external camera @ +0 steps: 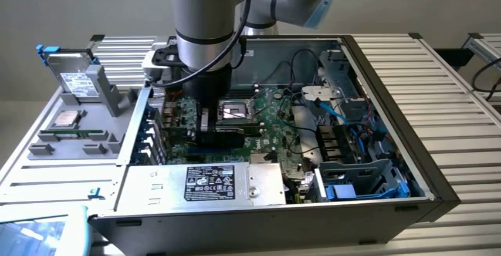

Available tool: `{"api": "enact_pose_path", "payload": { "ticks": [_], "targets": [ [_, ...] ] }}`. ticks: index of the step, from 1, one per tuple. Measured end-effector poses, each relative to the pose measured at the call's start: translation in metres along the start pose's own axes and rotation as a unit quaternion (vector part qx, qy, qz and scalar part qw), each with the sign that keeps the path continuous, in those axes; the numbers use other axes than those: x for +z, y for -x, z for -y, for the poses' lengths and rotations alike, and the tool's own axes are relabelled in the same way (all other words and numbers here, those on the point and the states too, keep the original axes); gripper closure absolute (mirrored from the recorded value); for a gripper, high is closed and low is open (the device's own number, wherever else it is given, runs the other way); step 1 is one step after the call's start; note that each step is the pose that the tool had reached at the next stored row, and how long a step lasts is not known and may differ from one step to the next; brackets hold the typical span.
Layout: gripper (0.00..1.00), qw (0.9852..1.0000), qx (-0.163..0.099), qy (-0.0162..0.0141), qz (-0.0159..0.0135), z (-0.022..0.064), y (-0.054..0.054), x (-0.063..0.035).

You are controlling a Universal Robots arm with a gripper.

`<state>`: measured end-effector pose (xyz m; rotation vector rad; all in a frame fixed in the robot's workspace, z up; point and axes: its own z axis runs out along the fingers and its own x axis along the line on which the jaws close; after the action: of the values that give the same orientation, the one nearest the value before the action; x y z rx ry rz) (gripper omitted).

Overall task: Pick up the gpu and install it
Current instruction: 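Insert the gpu into the slot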

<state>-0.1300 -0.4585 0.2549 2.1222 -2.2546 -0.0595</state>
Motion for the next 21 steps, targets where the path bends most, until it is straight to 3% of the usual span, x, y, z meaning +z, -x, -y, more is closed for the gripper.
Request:
{"api": "enact_pose_path", "payload": {
  "ticks": [11, 17, 21],
  "targets": [
    [0.72, 1.0, 0.0, 0.0009, 0.0, -0.0008, -0.0001, -0.0067],
    [0.72, 1.0, 0.0, -0.0035, -0.001, -0.0013, -0.0001, -0.0066],
    [0.72, 1.0, 0.0, -0.0039, -0.001, -0.0017, -0.0002, -0.0063]
  ]
}}
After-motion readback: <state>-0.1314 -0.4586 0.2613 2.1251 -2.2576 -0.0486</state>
